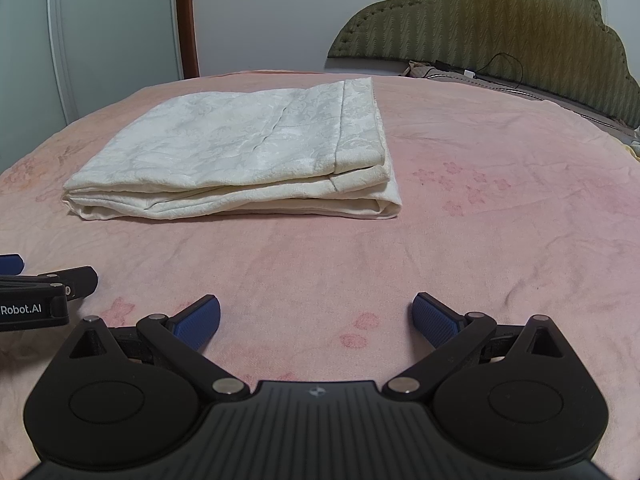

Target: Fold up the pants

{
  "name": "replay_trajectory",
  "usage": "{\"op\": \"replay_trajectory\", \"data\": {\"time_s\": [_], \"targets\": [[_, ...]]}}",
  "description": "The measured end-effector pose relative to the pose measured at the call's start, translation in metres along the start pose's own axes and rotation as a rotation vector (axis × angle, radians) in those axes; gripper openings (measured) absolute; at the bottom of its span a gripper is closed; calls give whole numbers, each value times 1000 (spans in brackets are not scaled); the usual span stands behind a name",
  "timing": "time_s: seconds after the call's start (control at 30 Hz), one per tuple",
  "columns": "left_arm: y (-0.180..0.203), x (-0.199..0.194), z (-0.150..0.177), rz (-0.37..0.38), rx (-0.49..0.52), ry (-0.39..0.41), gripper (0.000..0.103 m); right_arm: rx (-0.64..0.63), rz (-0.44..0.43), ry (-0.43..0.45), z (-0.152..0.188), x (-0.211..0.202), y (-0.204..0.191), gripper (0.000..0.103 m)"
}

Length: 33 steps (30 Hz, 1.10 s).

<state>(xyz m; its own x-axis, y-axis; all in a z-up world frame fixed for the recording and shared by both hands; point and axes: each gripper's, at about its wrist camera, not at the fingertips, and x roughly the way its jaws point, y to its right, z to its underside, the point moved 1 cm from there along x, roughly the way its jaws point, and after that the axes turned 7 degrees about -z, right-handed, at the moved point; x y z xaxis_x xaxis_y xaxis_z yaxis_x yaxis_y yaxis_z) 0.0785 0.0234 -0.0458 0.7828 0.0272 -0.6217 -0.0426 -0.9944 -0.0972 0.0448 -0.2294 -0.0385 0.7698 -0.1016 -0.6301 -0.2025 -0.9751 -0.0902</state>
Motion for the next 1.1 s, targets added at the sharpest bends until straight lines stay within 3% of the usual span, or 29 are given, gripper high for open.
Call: {"op": "replay_trajectory", "data": {"time_s": [1.1], "targets": [[0,0,0,0,0,0,103,31,28,4,1,0,-1,103]]}}
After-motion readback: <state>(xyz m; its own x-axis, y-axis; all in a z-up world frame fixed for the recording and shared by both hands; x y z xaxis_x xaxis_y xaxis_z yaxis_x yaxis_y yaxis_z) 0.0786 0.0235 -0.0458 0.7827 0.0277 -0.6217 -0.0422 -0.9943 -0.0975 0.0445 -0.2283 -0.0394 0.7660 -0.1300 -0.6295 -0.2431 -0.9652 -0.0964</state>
